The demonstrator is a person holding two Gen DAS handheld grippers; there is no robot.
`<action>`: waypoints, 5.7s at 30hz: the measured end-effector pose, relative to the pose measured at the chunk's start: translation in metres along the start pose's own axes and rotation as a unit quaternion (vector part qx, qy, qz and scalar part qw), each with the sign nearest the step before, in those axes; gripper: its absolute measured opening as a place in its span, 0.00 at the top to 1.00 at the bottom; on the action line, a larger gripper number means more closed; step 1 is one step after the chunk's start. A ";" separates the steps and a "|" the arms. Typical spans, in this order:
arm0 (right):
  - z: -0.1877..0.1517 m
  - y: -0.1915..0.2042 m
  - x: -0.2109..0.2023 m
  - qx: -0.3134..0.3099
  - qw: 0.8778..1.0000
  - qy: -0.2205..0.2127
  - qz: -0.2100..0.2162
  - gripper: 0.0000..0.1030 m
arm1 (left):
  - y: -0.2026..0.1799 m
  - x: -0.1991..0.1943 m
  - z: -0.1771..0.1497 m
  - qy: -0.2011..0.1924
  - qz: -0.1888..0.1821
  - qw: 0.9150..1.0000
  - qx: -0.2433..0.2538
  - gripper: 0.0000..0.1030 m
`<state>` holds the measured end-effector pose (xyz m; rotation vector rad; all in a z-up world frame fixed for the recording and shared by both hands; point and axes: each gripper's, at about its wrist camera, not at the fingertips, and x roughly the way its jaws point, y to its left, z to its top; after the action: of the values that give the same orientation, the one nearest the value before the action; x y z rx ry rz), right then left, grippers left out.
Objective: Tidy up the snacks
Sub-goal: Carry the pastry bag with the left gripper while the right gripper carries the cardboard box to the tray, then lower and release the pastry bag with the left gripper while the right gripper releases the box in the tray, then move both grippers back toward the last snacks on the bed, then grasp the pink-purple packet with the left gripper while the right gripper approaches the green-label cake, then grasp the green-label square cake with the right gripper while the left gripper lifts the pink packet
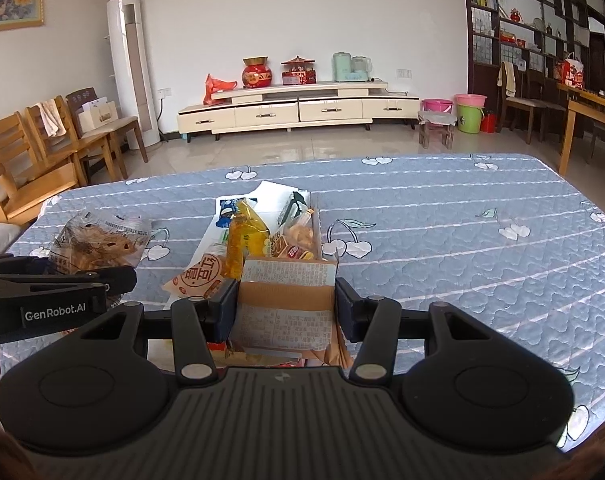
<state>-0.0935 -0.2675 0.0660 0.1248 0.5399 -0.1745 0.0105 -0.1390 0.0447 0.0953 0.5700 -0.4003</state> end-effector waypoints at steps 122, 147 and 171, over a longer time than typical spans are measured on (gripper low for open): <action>0.025 0.095 0.112 -0.058 0.992 0.023 0.109 0.04 | 0.153 0.197 0.051 0.054 0.108 0.992 0.021 0.14; 0.038 0.129 0.122 -0.074 0.986 0.019 0.147 0.00 | 0.270 0.177 0.051 0.034 0.163 0.982 -0.093 0.07; 0.033 0.208 0.291 -0.104 0.982 0.133 0.090 0.06 | 0.270 0.133 -0.004 0.048 0.161 0.982 -0.085 0.54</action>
<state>0.2098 -0.1081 -0.0426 -0.0086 0.8058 0.0775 0.2174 0.0645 -0.0369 0.0408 0.6697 -0.0312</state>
